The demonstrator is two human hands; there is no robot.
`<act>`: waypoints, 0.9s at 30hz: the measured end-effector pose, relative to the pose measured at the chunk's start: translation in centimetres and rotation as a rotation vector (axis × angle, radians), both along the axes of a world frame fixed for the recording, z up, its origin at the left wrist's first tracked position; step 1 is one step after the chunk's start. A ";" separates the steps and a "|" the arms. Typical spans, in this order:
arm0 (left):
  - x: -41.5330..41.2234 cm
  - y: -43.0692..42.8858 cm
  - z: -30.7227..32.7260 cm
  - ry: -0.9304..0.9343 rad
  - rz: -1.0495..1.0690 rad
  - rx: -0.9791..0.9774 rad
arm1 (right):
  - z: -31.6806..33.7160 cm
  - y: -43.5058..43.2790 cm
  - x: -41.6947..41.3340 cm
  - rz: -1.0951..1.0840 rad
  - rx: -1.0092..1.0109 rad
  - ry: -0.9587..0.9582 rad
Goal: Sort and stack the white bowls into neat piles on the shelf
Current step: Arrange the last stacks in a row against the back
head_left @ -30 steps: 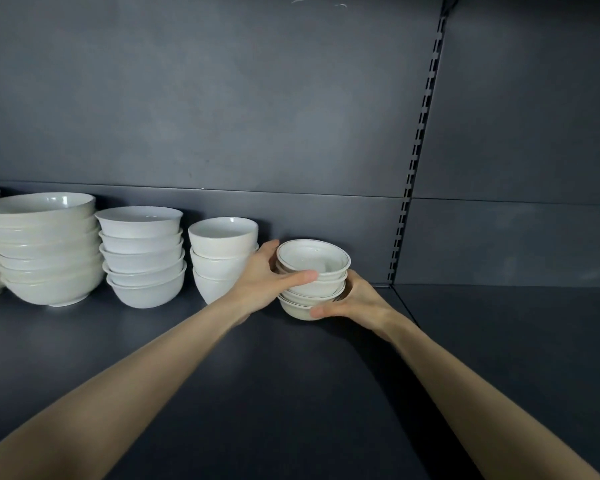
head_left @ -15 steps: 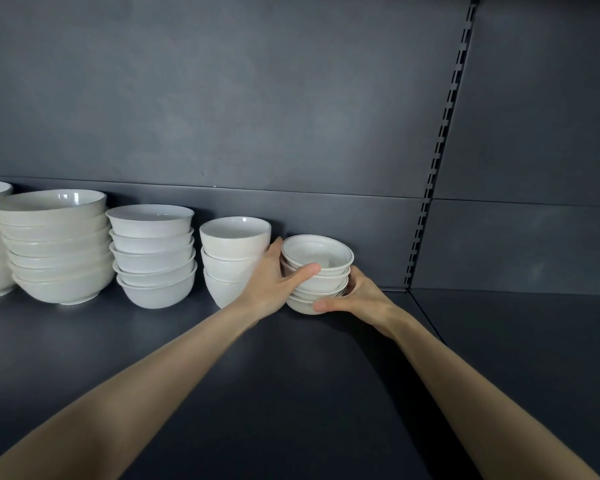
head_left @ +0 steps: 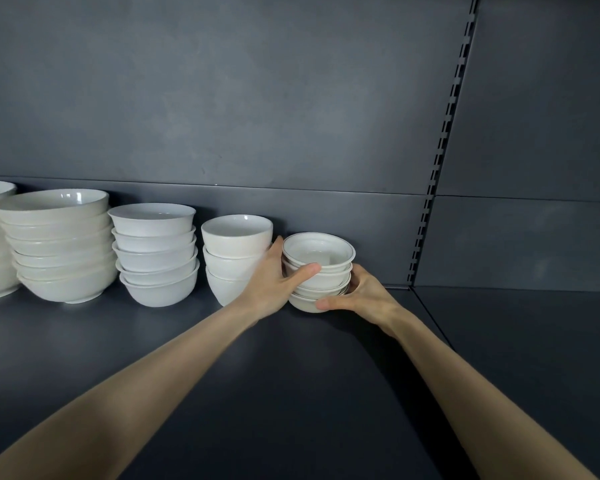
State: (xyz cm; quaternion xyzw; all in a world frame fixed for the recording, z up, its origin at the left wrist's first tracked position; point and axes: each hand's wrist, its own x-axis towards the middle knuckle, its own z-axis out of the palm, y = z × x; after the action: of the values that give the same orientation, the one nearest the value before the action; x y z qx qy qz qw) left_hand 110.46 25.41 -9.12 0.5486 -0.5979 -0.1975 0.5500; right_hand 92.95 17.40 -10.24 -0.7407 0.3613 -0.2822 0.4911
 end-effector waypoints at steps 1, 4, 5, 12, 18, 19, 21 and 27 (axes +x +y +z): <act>0.0 -0.1 -0.1 -0.009 0.008 0.002 | 0.0 0.0 0.0 0.002 0.004 -0.006; 0.0 0.0 -0.2 -0.040 0.041 0.006 | 0.1 -0.1 -0.1 0.003 0.002 -0.007; 0.0 -0.1 -0.2 -0.045 0.050 0.006 | 0.1 -0.1 -0.1 0.004 0.000 -0.003; -0.3 -0.2 0.3 -0.125 0.107 0.027 | 0.1 -0.3 0.0 0.028 0.003 -0.013; -0.3 -0.1 0.4 -0.131 0.120 0.039 | 0.0 -0.4 0.0 0.013 -0.016 -0.036; -0.3 0.0 0.5 -0.129 0.117 0.049 | 0.0 -0.4 0.0 0.012 -0.019 -0.038; -0.4 0.1 0.6 -0.125 0.118 0.063 | -0.1 -0.5 0.0 0.014 -0.023 -0.040; -0.5 0.2 0.7 -0.120 0.137 0.074 | -0.2 -0.6 0.0 0.028 -0.020 -0.064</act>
State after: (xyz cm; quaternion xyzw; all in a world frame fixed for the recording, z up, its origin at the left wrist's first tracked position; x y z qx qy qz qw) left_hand 109.98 25.61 -8.42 0.6191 -0.5831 -0.1481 0.5047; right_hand 92.92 16.77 -10.44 -0.7411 0.3322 -0.3027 0.4988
